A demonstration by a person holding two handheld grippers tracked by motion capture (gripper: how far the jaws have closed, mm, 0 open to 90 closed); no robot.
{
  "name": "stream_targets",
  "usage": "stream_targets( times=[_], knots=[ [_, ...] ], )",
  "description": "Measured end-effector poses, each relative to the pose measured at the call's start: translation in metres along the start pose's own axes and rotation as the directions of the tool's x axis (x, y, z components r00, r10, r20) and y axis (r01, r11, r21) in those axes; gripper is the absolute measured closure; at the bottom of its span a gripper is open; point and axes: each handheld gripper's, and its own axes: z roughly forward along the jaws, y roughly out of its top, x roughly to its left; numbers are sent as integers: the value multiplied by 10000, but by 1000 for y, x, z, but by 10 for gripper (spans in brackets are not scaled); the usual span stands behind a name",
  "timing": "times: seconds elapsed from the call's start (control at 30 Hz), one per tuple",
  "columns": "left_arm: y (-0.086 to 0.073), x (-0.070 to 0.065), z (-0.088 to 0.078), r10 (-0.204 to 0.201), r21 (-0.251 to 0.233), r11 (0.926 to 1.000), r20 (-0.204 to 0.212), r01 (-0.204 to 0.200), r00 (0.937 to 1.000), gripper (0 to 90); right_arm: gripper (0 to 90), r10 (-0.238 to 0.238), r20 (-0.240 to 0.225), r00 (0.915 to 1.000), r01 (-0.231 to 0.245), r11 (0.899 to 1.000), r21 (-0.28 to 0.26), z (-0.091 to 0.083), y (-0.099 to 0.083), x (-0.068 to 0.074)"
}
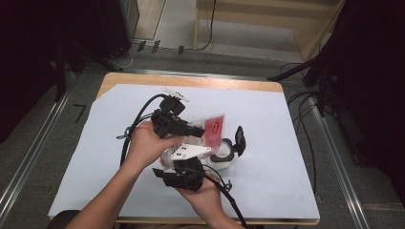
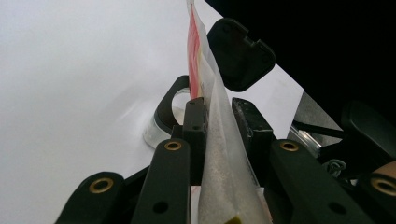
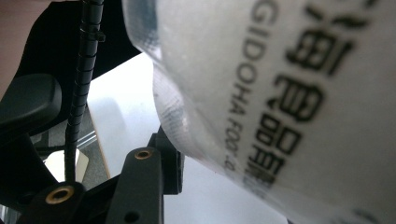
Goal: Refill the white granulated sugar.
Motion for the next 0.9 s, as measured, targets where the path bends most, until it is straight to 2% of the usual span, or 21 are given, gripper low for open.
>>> stream_targets(
  times=[0.03, 0.23, 0.77, 0.9],
  knots=[
    [1, 0, -1, 30, 107, 9999, -90, -29, 10000, 769, 609, -2, 0, 10000, 2, 10000, -3, 0, 0, 0],
    [1, 0, 0, 40, 78, 10000, 0, -40, 10000, 769, 615, -89, 76, 9999, 89, 10000, -11, -1, 0, 0],
    [4, -5, 1, 164, 127, 9998, -112, -163, 9998, 764, 629, -148, 144, 9998, 149, 9998, -114, -3, 0, 0],
    [4, -4, 1, 145, 92, 9999, -17, -145, 9999, 763, 630, -180, 161, 9997, 182, 9998, -125, -3, 0, 0]
  ],
)
